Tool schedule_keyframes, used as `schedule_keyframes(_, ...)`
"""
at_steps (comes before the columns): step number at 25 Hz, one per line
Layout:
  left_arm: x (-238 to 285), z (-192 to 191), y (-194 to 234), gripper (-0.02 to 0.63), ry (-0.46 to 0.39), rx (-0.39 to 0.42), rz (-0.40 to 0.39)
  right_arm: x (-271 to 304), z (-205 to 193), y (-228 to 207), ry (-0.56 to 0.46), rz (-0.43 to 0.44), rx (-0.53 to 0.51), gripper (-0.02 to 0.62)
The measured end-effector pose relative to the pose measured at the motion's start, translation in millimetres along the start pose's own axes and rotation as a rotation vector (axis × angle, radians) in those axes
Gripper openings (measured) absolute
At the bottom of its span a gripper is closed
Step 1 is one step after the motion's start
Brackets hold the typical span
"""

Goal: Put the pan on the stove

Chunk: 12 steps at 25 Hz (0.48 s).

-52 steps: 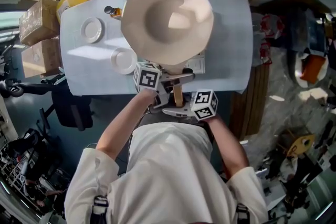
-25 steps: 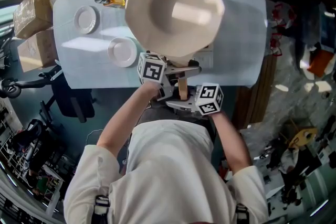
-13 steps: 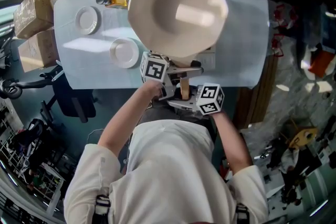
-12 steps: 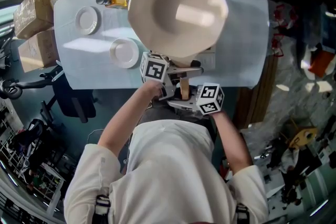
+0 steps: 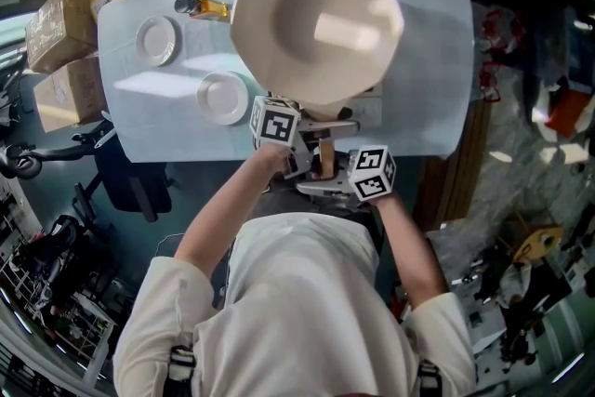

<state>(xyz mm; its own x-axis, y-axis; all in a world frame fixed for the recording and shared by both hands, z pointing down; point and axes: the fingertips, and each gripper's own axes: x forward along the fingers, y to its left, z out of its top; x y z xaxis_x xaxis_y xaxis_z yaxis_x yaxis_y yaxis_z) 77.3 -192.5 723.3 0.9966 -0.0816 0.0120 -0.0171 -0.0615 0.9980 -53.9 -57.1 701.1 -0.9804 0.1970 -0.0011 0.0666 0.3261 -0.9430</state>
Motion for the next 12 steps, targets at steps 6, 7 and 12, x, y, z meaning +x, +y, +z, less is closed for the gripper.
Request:
schedule_keyframes(6, -9, 4, 5, 0.298, 0.004, 0.014, 0.045, 0, 2, -1, -0.011, -0.008, 0.019, 0.239)
schedule_keyframes(7, -11, 4, 5, 0.298, 0.003, 0.014, 0.047, -1, 3, -3, -0.018, -0.013, 0.025, 0.244)
schedule_keyframes(12, -15, 7, 3, 0.298, -0.013, 0.014, 0.046, -11, 9, -17, -0.072, -0.071, 0.061, 0.253)
